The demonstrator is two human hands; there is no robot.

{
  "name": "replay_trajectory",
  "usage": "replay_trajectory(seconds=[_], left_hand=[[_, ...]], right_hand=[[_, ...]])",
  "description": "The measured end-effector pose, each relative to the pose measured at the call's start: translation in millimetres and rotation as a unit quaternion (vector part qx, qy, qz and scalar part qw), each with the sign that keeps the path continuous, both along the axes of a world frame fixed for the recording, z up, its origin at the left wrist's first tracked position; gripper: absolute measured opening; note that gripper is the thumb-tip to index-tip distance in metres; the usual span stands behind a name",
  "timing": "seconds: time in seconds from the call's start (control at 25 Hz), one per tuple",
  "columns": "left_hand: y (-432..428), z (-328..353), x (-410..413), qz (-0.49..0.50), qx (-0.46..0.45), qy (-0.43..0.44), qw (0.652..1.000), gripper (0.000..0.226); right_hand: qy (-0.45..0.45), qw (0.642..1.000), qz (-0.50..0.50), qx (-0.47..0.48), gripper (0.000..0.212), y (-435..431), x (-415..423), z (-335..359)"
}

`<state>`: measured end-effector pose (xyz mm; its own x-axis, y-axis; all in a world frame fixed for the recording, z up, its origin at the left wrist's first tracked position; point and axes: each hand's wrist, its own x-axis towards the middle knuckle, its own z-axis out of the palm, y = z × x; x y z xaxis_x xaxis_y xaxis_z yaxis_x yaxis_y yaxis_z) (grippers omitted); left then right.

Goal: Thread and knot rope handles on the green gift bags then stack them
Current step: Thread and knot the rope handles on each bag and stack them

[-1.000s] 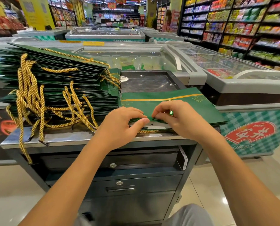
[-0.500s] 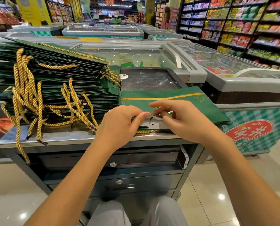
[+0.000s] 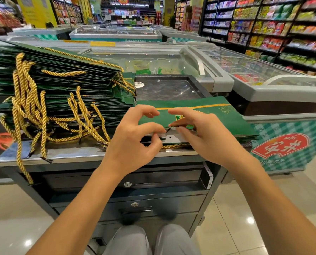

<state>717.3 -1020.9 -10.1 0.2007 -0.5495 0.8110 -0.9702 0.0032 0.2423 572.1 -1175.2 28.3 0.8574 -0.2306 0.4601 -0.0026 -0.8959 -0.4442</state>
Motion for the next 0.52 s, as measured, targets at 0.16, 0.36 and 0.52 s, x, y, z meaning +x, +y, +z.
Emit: replay_trajectory(seconds=[0.16,0.36,0.52], left_hand=[[-4.0,-3.1,-4.6,0.046,-0.001,-0.063,0.997,0.017],[-6.3,2.2,-6.8,0.098,-0.002,-0.026,0.995,0.017],[-5.3,0.5,-15.6,0.098,0.048,0.031,0.994,0.021]], right_hand=[[-0.015,1.0,0.002,-0.006,0.047,-0.4,0.4,-2.7],[-0.009,1.0,0.002,-0.014,0.049,-0.1,5.3,5.1],[0.004,1.0,0.003,-0.012,0.05,2.3,6.5,6.3]])
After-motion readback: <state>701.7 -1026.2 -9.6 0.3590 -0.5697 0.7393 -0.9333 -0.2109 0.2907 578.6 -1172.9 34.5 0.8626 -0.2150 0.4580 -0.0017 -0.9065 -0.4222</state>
